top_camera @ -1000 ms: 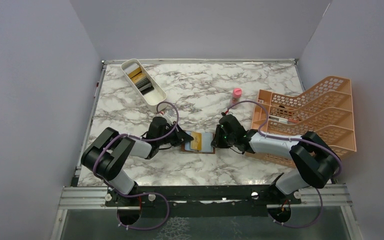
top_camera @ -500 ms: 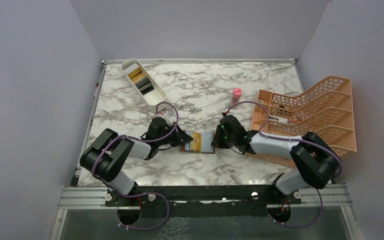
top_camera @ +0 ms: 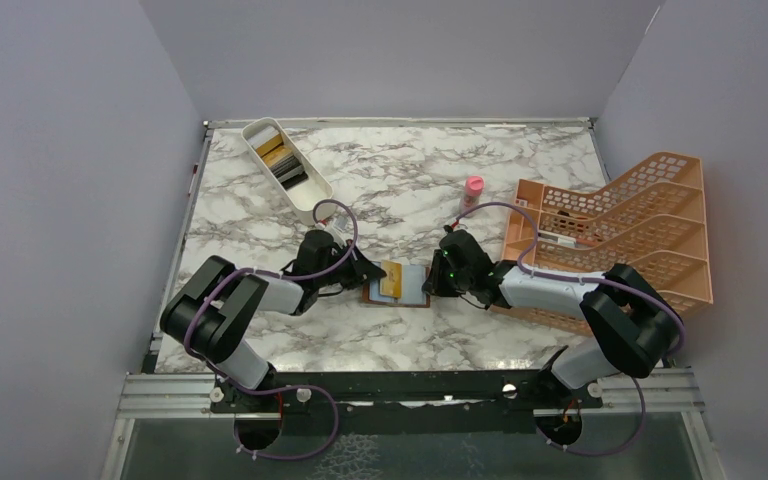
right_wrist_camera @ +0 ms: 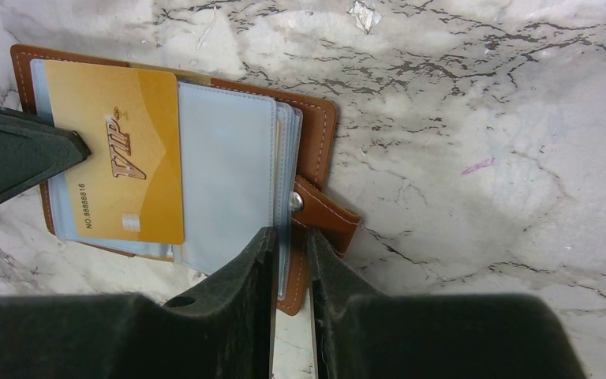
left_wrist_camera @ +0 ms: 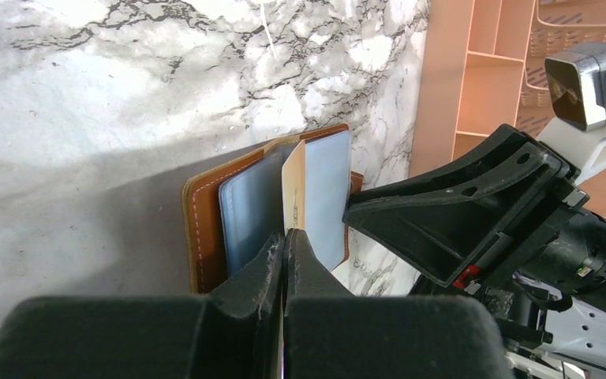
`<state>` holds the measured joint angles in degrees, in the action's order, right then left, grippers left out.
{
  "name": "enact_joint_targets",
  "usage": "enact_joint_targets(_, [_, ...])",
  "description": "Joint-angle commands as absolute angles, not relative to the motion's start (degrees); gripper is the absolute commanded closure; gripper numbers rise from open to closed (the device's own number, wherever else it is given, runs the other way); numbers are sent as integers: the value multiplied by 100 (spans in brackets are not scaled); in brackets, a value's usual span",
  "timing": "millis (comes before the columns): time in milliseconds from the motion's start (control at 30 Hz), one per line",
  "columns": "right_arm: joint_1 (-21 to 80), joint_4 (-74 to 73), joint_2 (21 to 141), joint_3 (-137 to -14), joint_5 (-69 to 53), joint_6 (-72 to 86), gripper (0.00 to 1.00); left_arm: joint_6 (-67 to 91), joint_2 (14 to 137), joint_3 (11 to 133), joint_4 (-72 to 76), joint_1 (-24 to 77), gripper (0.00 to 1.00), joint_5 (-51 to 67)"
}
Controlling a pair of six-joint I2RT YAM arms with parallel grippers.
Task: Put the credit cards into the card holder
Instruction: Insert the credit card into the card holder.
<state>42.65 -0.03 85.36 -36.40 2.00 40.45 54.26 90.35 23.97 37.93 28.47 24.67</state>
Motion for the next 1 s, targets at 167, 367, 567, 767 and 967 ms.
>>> enact_joint_targets(167, [4264,-432,8671,-3379,139,3946,78,5177,9022,2516,3341,2806,100,2508])
enact_joint_targets(367, [4264,-435,8679,-3388,148,3946,78,5065,8978,2573,3179,2799,100,2477])
enact_joint_targets(567, [4264,-441,8674,-3391,140,3940,78,5000,8954,2612,2964,2795,100,2441])
enact_joint_targets(767, [4266,-439,8678,-3392,130,3937,78,4913,8767,2643,2661,2789,100,2286])
enact_joint_targets(967, [4269,-424,8681,-3388,132,3937,78,4920,8727,2688,2575,2786,100,2259])
